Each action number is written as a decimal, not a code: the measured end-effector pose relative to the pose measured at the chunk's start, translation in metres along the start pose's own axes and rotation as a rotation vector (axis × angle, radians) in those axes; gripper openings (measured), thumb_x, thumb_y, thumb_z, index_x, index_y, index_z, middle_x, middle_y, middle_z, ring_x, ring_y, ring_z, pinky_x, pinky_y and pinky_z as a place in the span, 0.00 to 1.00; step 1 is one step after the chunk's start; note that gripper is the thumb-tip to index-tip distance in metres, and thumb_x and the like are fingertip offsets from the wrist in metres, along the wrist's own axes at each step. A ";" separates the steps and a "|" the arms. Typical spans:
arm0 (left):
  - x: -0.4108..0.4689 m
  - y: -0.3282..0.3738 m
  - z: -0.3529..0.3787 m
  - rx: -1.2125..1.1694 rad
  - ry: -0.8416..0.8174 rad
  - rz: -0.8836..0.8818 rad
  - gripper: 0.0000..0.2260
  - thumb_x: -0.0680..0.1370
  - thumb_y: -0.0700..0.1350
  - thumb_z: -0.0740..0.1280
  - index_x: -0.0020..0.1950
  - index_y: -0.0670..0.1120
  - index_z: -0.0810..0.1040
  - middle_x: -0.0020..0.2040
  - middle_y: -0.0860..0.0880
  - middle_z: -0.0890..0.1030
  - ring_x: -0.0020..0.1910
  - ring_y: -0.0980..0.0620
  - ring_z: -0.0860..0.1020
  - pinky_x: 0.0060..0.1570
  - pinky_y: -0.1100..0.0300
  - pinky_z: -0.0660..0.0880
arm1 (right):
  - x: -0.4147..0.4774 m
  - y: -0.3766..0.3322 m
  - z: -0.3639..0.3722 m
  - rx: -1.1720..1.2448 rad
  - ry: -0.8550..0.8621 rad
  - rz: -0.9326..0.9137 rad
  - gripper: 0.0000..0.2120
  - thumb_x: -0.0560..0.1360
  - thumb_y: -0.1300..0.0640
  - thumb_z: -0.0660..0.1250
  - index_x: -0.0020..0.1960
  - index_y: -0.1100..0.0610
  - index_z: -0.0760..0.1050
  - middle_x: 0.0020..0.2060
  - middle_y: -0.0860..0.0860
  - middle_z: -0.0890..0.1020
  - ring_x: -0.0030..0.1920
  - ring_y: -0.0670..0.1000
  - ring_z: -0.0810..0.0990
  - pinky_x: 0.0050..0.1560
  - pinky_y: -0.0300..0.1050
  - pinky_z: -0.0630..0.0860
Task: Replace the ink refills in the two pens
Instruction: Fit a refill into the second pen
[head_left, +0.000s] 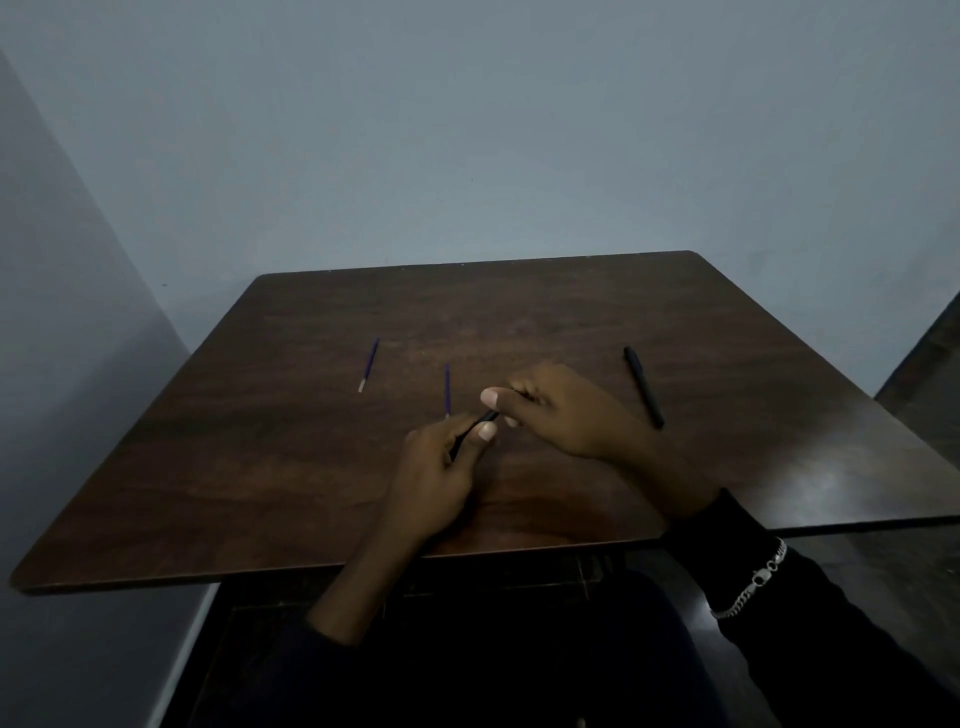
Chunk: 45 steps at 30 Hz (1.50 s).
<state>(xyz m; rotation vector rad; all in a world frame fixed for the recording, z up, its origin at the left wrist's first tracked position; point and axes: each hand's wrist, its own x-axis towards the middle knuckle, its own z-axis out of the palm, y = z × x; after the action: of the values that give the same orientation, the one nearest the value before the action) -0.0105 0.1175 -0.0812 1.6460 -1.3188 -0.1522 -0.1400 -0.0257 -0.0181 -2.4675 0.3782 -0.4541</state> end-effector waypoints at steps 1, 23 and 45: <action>0.000 0.001 -0.001 -0.018 -0.010 -0.007 0.13 0.84 0.52 0.63 0.53 0.52 0.86 0.43 0.52 0.88 0.42 0.55 0.84 0.45 0.49 0.78 | 0.000 0.001 0.001 0.000 0.002 -0.011 0.22 0.85 0.48 0.62 0.36 0.57 0.78 0.27 0.47 0.74 0.26 0.43 0.70 0.31 0.38 0.65; -0.006 0.004 -0.005 -0.007 0.082 0.068 0.19 0.85 0.49 0.65 0.37 0.41 0.73 0.29 0.45 0.74 0.28 0.48 0.73 0.33 0.52 0.69 | 0.001 -0.005 -0.001 0.062 0.032 -0.043 0.22 0.85 0.47 0.61 0.33 0.51 0.74 0.29 0.55 0.76 0.28 0.45 0.70 0.33 0.43 0.66; -0.002 -0.001 -0.003 -0.015 -0.013 0.016 0.19 0.84 0.51 0.63 0.39 0.41 0.77 0.31 0.49 0.76 0.31 0.58 0.73 0.36 0.57 0.68 | 0.001 -0.010 -0.021 0.110 -0.098 0.045 0.04 0.79 0.58 0.72 0.50 0.57 0.84 0.35 0.47 0.86 0.35 0.46 0.86 0.40 0.40 0.82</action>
<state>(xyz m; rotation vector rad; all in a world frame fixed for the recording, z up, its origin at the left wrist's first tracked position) -0.0084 0.1211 -0.0813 1.6236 -1.3372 -0.1628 -0.1460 -0.0291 0.0042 -2.3588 0.3574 -0.3251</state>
